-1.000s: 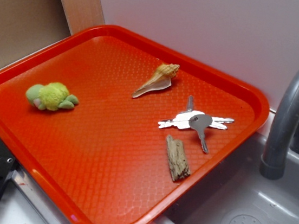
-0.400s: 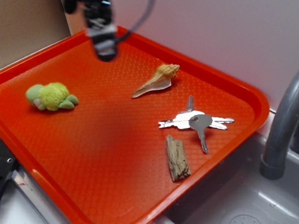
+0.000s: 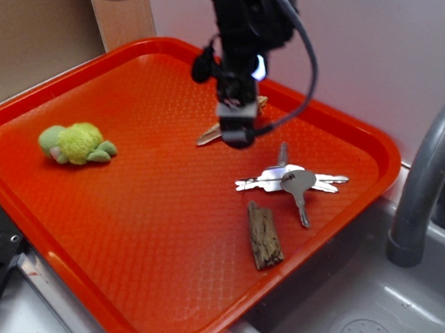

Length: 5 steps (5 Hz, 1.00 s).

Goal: Grab the silver keys.

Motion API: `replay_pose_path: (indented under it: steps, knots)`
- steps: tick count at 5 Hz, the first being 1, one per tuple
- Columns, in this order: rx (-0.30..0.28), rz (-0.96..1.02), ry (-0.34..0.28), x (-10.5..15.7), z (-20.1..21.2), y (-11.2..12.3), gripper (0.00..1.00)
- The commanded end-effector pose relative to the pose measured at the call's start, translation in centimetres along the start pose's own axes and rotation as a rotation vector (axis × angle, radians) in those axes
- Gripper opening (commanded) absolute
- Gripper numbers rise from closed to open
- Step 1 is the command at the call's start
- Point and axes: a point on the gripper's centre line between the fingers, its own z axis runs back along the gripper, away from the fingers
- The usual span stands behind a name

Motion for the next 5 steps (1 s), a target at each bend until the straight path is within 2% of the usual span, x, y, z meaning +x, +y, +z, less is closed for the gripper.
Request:
replay_pose_path:
  steps: [1, 2, 3, 4, 5]
  knots:
    - [0.005, -0.036, -0.033, 1.3, 0.5, -4.3, 1.00]
    - [0.006, 0.007, 0.011, 1.7, -0.6, -5.4, 1.00]
    - [0.003, 0.079, 0.013, 1.6, -1.9, -5.2, 1.00]
    - [-0.025, 0.179, 0.053, 2.1, -3.4, -4.6, 1.00]
    - [-0.035, 0.189, 0.085, 2.0, -3.6, -3.9, 1.00]
